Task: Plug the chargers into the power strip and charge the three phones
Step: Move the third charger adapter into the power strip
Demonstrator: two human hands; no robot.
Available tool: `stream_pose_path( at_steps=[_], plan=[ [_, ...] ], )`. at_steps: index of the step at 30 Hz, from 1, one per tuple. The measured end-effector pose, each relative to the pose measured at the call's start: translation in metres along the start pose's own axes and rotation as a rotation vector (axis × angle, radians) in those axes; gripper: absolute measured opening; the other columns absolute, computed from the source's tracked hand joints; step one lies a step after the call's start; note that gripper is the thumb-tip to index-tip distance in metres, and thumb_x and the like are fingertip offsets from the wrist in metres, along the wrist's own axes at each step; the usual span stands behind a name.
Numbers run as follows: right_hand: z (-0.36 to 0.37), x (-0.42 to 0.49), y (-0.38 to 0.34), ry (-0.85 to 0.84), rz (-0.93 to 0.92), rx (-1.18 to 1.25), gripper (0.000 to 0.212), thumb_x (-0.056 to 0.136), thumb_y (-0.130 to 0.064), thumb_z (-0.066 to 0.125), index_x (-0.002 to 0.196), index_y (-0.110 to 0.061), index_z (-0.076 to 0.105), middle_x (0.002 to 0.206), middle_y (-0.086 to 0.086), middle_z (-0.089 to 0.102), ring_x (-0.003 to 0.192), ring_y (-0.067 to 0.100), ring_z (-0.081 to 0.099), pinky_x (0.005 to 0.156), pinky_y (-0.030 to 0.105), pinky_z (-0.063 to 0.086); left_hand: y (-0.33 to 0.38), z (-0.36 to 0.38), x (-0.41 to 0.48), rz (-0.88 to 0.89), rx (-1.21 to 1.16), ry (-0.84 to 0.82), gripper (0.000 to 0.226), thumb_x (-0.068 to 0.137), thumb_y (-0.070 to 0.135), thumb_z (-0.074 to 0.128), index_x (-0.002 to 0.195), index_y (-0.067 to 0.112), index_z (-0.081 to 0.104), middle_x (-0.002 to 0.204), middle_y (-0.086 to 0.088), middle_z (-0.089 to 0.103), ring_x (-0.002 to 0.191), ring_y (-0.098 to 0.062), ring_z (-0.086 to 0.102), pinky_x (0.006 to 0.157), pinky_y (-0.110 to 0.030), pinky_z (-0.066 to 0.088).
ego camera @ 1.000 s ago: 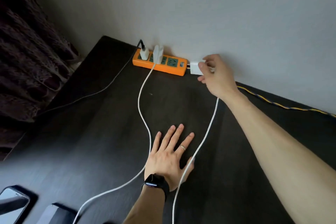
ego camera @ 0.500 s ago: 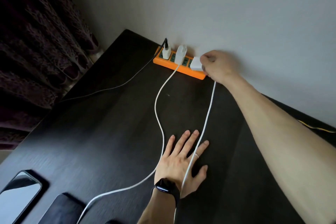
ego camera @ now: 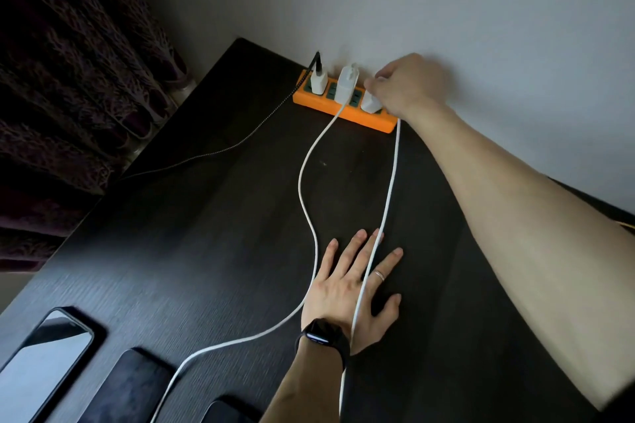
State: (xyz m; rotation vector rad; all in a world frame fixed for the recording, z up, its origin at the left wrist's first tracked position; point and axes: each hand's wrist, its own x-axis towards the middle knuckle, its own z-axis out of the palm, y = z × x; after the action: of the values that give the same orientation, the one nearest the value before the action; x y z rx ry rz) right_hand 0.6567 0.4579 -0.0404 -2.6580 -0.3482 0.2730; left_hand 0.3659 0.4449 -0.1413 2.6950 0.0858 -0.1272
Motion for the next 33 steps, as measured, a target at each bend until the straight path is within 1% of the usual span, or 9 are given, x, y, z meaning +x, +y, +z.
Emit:
stream_pose_path(
  at_steps=[2, 7, 11, 15, 23, 26, 28, 30, 33],
  plan=[
    [0.008, 0.004, -0.006, 0.042, 0.019, -0.040, 0.032, 0.089, -0.042, 0.062, 0.097, -0.013, 0.073, 0.091, 0.006, 0.072, 0.090, 0.025, 0.069, 0.058, 0.027, 0.044, 0.000, 0.000, -0.001, -0.001, 0.003, -0.005, 0.066, 0.092, 0.061, 0.037, 0.152, 0.048, 0.015, 0.165, 0.013, 0.004, 0.152, -0.010, -0.006, 0.121, -0.042, -0.008],
    [0.012, 0.010, -0.022, 0.067, 0.064, -0.091, 0.023, 0.096, -0.026, 0.059, 0.113, -0.011, 0.061, 0.120, 0.011, 0.063, 0.112, 0.027, 0.061, 0.071, 0.030, 0.044, 0.002, -0.003, -0.001, -0.004, 0.004, -0.012, 0.065, 0.092, 0.060, 0.038, 0.152, 0.047, 0.017, 0.165, 0.013, 0.005, 0.152, -0.011, -0.002, 0.121, -0.044, -0.002],
    [0.017, 0.022, -0.002, 0.053, 0.071, -0.054, 0.023, 0.093, -0.035, 0.058, 0.090, -0.013, 0.065, 0.098, 0.007, 0.069, 0.092, 0.025, 0.066, 0.050, 0.026, 0.036, 0.001, -0.001, -0.002, -0.006, 0.013, -0.020, 0.066, 0.092, 0.060, 0.038, 0.153, 0.047, 0.016, 0.165, 0.013, 0.004, 0.152, -0.011, -0.004, 0.122, -0.043, -0.004],
    [0.038, 0.020, 0.002, 0.081, 0.033, -0.038, 0.037, 0.096, -0.039, 0.049, 0.093, -0.009, 0.071, 0.095, 0.011, 0.071, 0.094, 0.029, 0.067, 0.063, 0.029, 0.037, 0.002, 0.000, -0.003, 0.003, 0.011, -0.027, 0.066, 0.093, 0.060, 0.036, 0.153, 0.047, 0.011, 0.165, 0.013, -0.002, 0.152, -0.011, -0.009, 0.121, -0.043, -0.009],
    [0.054, 0.000, 0.001, 0.148, 0.003, -0.057, 0.039, 0.103, -0.035, 0.040, 0.096, -0.014, 0.072, 0.102, 0.008, 0.071, 0.091, 0.025, 0.063, 0.065, 0.027, 0.035, 0.009, 0.007, -0.007, -0.016, -0.016, -0.027, 0.067, 0.092, 0.060, 0.037, 0.153, 0.047, 0.012, 0.165, 0.013, 0.000, 0.151, -0.010, -0.010, 0.120, -0.042, -0.010],
    [0.028, -0.030, 0.023, 0.222, -0.022, 0.032, 0.040, 0.103, -0.042, 0.038, 0.122, -0.019, 0.064, 0.119, 0.005, 0.068, 0.108, 0.025, 0.062, 0.081, 0.031, 0.043, 0.019, 0.003, -0.021, 0.057, 0.015, -0.046, 0.067, 0.092, 0.060, 0.037, 0.153, 0.047, 0.013, 0.165, 0.012, 0.002, 0.152, -0.011, -0.005, 0.120, -0.042, -0.008],
    [0.022, -0.046, 0.029, 0.170, -0.043, 0.089, 0.049, 0.100, -0.047, 0.043, 0.144, -0.025, 0.045, 0.131, 0.008, 0.061, 0.116, 0.028, 0.059, 0.090, 0.039, 0.049, 0.019, 0.006, -0.020, 0.050, 0.007, -0.040, 0.066, 0.092, 0.060, 0.038, 0.153, 0.046, 0.015, 0.165, 0.012, 0.003, 0.152, -0.011, -0.004, 0.120, -0.042, -0.006],
    [0.027, -0.073, 0.035, 0.154, -0.090, 0.040, 0.057, 0.098, -0.046, 0.047, 0.151, -0.033, 0.031, 0.138, 0.011, 0.052, 0.118, 0.031, 0.055, 0.090, 0.042, 0.051, 0.016, 0.006, -0.014, 0.040, 0.026, -0.025, 0.066, 0.092, 0.060, 0.037, 0.153, 0.046, 0.016, 0.165, 0.012, 0.003, 0.152, -0.011, -0.003, 0.120, -0.042, -0.005],
    [0.035, -0.118, 0.040, 0.225, -0.173, -0.028, 0.057, 0.097, -0.046, 0.049, 0.151, -0.035, 0.033, 0.149, 0.004, 0.042, 0.127, 0.030, 0.048, 0.094, 0.043, 0.051, 0.003, 0.002, -0.006, 0.024, 0.058, -0.030, 0.066, 0.092, 0.061, 0.034, 0.153, 0.046, 0.014, 0.165, 0.012, 0.000, 0.152, -0.012, -0.004, 0.121, -0.043, -0.005]
  ],
)
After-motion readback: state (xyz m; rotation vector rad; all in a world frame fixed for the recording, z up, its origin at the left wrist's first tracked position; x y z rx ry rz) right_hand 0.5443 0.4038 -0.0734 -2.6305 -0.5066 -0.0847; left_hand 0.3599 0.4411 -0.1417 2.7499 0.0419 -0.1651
